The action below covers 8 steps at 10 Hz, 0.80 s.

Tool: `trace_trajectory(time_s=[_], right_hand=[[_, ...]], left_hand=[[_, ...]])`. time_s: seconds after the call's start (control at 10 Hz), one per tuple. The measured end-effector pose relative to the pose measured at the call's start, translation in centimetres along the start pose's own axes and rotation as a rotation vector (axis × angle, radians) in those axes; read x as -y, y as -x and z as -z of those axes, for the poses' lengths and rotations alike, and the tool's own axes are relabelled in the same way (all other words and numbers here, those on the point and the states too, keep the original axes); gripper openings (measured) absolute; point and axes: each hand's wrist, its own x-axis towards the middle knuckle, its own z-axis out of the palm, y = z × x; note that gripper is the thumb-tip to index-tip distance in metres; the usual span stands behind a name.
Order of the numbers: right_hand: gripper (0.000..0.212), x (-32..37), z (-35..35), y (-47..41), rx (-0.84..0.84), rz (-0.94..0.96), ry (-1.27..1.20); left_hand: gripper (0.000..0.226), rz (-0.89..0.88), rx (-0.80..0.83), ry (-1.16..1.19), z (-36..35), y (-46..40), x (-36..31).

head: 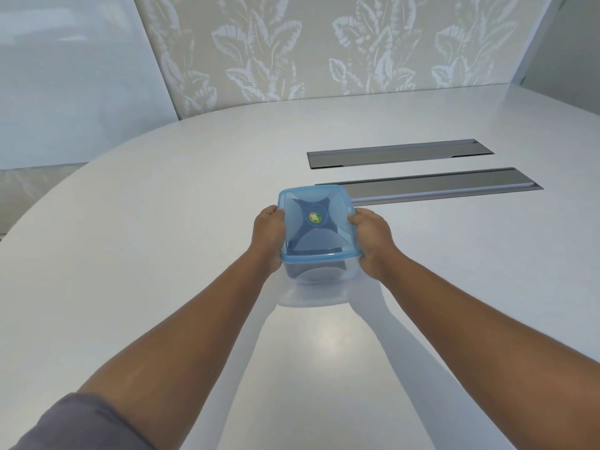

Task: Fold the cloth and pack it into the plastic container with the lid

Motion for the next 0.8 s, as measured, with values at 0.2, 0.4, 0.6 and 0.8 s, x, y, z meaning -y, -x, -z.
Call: trace_trajectory(time_s=[0.2, 0.4, 0.6, 0.8], right_hand=[[0.02, -0.8, -1.7, 1.4, 0.053, 0.015, -0.013], [0.022, -2.1, -2.1, 2.3, 0.076, -0.005, 0.016], [0.024, -1.9, -1.9, 2.7, 0.094, -0.001, 0.033], [0.018, -1.3, -1.4, 2.6, 0.136, 0.03, 0.061]], left_hand=[[0.032, -0.033, 0.019, 0.067, 2.7, 0.6, -0.5], [0.032, -0.007, 0.029, 0.108, 4.0, 1.4, 1.4], [0.031, -0.015, 0.024, 0.096, 3.8, 1.8, 1.5], [0.017, -0.039, 0.005, 0.043, 4.0, 1.9, 0.8]])
